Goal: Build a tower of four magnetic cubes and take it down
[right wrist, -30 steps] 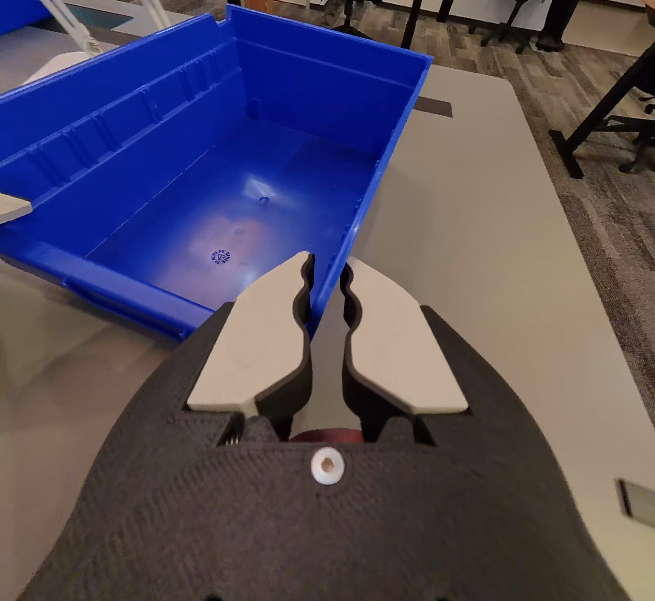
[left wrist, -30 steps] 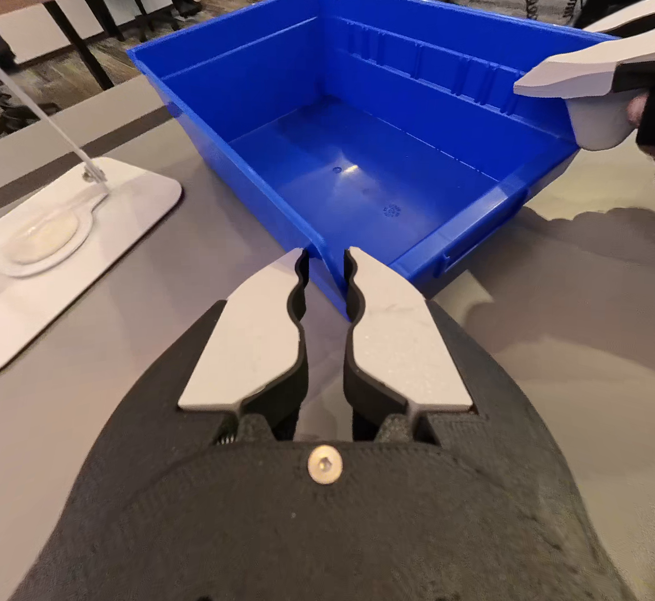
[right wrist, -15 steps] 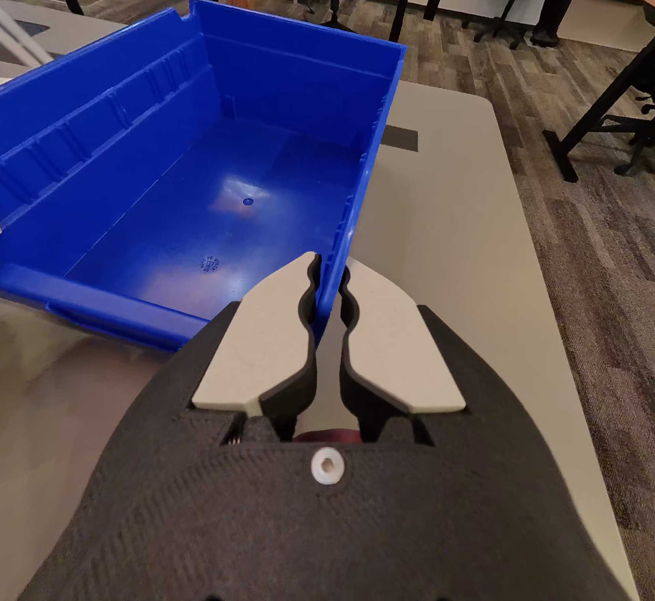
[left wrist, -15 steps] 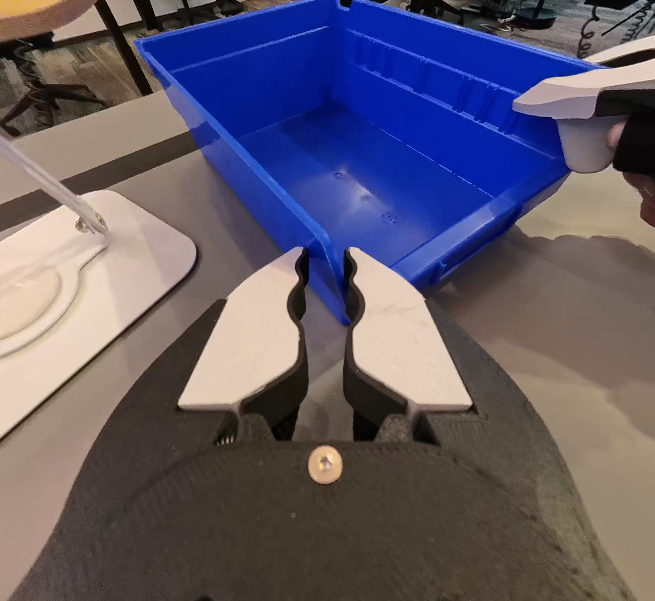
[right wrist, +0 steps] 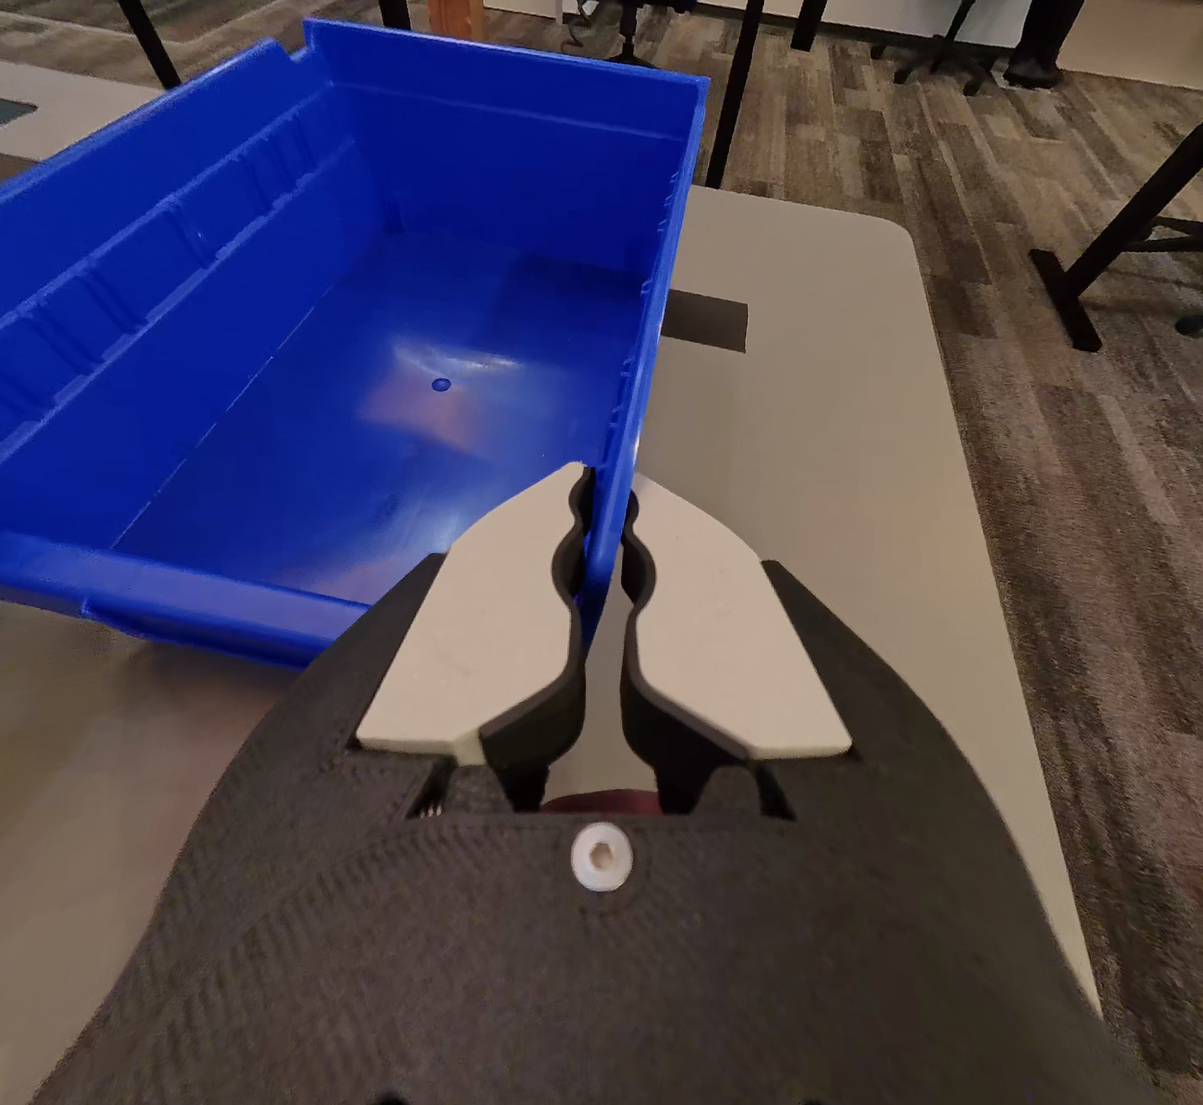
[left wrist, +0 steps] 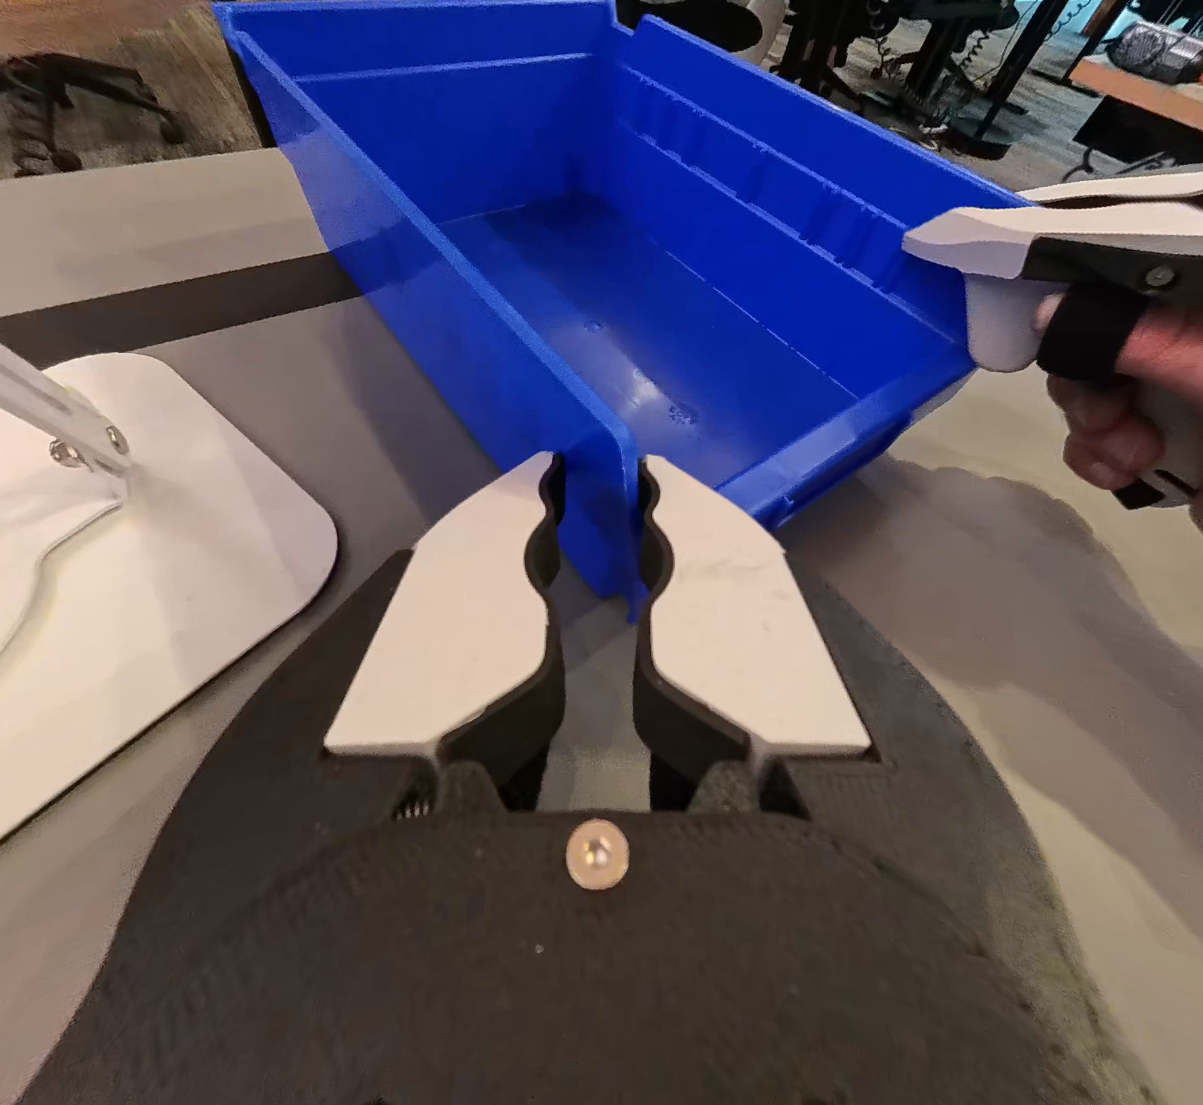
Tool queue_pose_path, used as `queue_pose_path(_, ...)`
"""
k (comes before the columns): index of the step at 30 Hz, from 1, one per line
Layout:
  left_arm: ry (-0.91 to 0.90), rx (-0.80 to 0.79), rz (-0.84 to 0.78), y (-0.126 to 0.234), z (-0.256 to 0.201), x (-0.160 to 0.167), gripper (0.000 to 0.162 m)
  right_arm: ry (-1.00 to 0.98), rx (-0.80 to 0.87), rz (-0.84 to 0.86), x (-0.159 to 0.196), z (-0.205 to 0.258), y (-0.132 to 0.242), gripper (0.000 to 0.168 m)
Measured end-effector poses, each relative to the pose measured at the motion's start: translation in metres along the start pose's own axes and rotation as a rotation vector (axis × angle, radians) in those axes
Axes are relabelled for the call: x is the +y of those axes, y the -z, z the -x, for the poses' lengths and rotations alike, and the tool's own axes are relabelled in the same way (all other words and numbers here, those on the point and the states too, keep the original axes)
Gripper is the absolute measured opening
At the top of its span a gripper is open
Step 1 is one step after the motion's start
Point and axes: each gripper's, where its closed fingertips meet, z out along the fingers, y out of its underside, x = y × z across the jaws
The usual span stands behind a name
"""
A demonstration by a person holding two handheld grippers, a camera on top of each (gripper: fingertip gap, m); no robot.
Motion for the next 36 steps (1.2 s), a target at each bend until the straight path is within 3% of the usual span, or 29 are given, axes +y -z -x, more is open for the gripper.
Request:
queue_pose_path(13,0.007,0.071,-0.016,-0.002,-0.002,-0.004,0.024,-0.028,0.006,-0.053,-0.005,-0.005,-0.004,0.008)
queue_pose_path(18,-0.058,0.073,-0.074,0.018,-0.006,-0.006,0.030,-0.049,0.107,-0.177,-0.024,-0.022,0.023,0.028)
queue_pose_path(22,-0.171,0.058,-0.106,0.049,-0.006,-0.001,0.028,0.057,0.176,-0.292,-0.042,-0.012,0.059,0.026)
queue_pose_path(24,-0.224,0.045,-0.113,0.069,-0.001,0.005,0.024,0.109,0.180,-0.363,-0.052,0.006,0.075,0.021)
queue_pose_path(26,-0.265,0.019,-0.140,0.091,0.011,0.009,0.013,0.153,0.129,-0.447,-0.062,0.037,0.088,0.001)
queue_pose_path(29,-0.334,-0.044,-0.155,0.118,0.035,0.016,0.000,0.260,0.056,-0.469,-0.065,0.093,0.091,0.000)
queue_pose_path(36,-0.438,-0.166,-0.144,0.164,0.100,0.028,0.000,0.460,-0.216,-0.432,-0.037,0.258,0.077,0.000)
